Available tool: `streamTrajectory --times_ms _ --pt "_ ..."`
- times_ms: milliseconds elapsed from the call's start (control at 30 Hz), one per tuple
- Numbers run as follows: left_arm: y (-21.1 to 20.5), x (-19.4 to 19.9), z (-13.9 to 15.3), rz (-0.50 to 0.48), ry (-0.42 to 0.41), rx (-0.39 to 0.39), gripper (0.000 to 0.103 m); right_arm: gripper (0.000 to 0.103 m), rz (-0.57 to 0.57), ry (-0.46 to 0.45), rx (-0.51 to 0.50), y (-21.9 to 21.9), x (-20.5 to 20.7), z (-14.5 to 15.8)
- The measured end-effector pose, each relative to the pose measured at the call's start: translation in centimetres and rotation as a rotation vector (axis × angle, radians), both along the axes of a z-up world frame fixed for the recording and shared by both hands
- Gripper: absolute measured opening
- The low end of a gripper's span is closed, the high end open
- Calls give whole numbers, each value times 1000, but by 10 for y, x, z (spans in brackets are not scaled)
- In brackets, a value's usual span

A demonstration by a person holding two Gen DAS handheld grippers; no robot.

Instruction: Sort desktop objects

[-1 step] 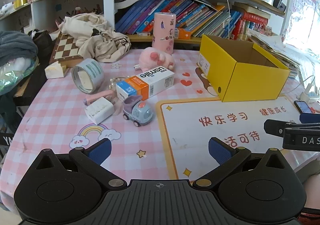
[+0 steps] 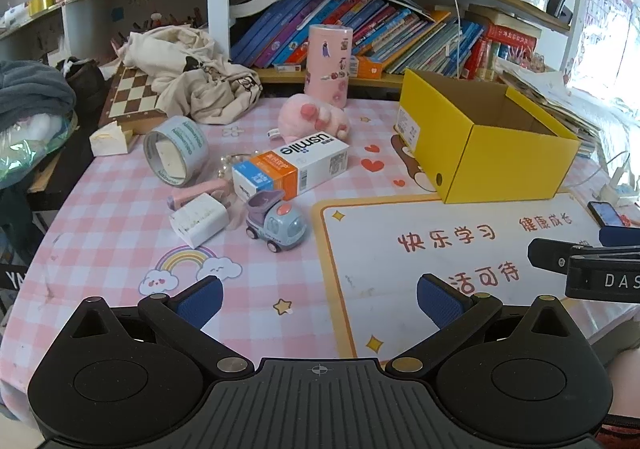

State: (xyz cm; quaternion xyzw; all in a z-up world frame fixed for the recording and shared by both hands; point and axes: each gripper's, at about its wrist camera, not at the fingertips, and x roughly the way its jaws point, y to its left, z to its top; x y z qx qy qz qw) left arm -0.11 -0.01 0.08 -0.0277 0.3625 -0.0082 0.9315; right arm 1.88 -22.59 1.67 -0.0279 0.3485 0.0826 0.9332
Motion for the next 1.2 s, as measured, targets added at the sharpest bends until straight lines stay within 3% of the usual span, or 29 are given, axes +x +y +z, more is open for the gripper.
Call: streamTrajectory --times_ms 200,1200 --pt "0 -6 4 4 -21 2 103 103 -4 -4 -3 0 -1 0" --pt "-6 1 -2 24 26 8 103 103 -4 -2 2 -4 -1 -1"
